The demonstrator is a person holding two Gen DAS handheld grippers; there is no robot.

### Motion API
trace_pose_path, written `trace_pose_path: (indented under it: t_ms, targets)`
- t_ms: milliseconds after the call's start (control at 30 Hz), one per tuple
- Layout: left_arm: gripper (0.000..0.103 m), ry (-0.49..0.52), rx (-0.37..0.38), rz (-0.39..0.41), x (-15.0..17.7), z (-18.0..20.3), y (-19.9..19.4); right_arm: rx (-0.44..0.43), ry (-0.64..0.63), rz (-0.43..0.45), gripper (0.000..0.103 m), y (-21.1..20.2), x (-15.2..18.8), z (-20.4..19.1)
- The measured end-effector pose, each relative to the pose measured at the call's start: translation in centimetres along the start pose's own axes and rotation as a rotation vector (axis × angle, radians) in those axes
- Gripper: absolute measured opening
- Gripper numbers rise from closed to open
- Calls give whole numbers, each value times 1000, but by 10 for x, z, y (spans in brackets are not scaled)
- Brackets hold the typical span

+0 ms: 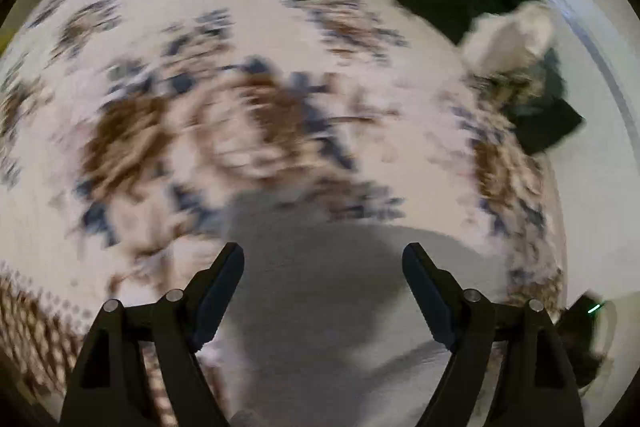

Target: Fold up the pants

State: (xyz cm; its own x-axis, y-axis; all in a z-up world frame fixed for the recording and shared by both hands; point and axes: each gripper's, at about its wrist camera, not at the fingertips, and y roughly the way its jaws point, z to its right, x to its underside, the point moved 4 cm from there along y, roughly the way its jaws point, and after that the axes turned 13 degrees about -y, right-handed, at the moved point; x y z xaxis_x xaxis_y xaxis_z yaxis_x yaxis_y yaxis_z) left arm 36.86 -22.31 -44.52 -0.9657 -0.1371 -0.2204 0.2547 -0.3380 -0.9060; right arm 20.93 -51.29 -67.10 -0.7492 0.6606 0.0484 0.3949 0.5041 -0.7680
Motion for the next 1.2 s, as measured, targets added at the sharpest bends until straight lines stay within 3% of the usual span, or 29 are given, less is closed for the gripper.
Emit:
trace_pose_path:
  t_ms: [100,133,167,200,367,433,500,533,567,633,733,833,900,1100,1200]
  targets:
    - [80,100,36,-129,0,53,44,-122,187,-59,76,22,27,29]
    - [80,121,39,-168,2,66,60,-174,214,-52,64,32,34,31]
    - [80,146,38,-209,6,78,79,-199,225,-35,22,37,37,31]
    - [80,170,33,-248,10,88,96,-192,233,-21,12,36,43,32]
    - [80,280,-49,-360,32,107,157,-58,227,56,11,-9,74,51]
    - [80,276,-52,-392,37,104,167,21,200,-13,11,-7,88,59]
    - [80,270,-67,-394,38,99,169,28,176,-87,14,0,94,62]
    - [80,268,-58,-391,37,99,165,23,171,-109,22,-2,96,64]
    - [80,267,-55,-387,36,98,161,30,158,-117,38,-5,95,61]
    - [80,262,-22,-349,30,94,139,44,130,-90,56,-13,84,49]
    - [80,235,40,-267,23,83,93,68,55,30,58,-40,66,23]
    - [80,157,78,-178,21,52,46,42,-38,98,58,-49,42,-8]
    - [80,81,74,-131,17,26,32,9,-104,90,58,-34,17,-33]
    - [80,-240,60,-108,-12,-65,71,30,-157,30,58,37,-39,-64]
    - [80,-298,-12,-106,-17,-98,88,89,-161,-6,58,78,-56,-65]
